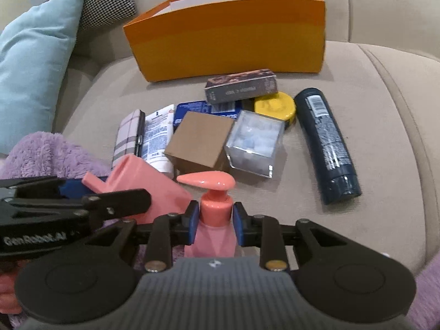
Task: Organize rigid objects
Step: 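Lift both pink items and carry them over the orange box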
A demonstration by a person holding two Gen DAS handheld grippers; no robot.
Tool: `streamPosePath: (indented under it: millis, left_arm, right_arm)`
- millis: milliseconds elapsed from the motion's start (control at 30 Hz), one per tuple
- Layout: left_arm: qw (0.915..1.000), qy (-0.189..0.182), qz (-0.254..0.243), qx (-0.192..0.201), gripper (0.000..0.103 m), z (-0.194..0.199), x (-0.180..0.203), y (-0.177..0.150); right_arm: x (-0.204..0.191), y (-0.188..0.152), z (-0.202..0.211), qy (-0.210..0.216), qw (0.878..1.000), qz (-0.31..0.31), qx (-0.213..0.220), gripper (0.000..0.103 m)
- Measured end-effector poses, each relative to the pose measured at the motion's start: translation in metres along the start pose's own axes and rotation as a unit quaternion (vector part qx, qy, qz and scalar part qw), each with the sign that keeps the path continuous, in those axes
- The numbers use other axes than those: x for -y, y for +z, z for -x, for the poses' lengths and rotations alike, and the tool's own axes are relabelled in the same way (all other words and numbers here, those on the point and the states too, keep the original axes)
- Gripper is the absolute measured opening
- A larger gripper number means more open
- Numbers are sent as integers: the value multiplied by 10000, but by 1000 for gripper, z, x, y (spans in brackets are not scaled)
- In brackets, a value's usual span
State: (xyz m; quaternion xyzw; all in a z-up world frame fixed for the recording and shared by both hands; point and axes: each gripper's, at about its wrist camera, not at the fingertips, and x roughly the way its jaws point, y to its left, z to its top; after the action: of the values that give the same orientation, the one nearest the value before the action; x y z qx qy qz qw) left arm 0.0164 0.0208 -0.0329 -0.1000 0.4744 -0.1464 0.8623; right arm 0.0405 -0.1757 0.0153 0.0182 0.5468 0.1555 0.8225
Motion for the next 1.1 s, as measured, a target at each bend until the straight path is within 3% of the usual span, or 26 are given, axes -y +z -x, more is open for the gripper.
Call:
streamPosePath:
  millis: [333, 600, 700, 900, 1000, 1100]
  left_arm:
    - [9991, -5, 413, -47, 63, -11, -11, 6]
    - [9993, -52, 111, 361, 62, 24, 3, 20]
    - [9979, -138, -131, 611, 62, 42, 9, 49]
    - [9942, -193, -568, 895, 62, 55, 1, 141]
    - [9912, 19, -952, 924, 63, 45, -5, 191]
    - [9897, 211, -1232, 693, 62, 14, -18, 237]
  right_arm:
    - [22, 15, -24, 307, 9980, -478, -277, 29]
    - [10, 20, 20, 338, 9993, -140, 65, 26]
    - [8, 45, 44, 433, 9980, 21, 453, 26]
    - [20, 136, 63, 805, 9922, 27, 948, 27]
    - [27, 191, 56, 939, 9891, -92, 1132, 27]
    - [27, 238, 30, 783, 9896, -59, 1208, 27]
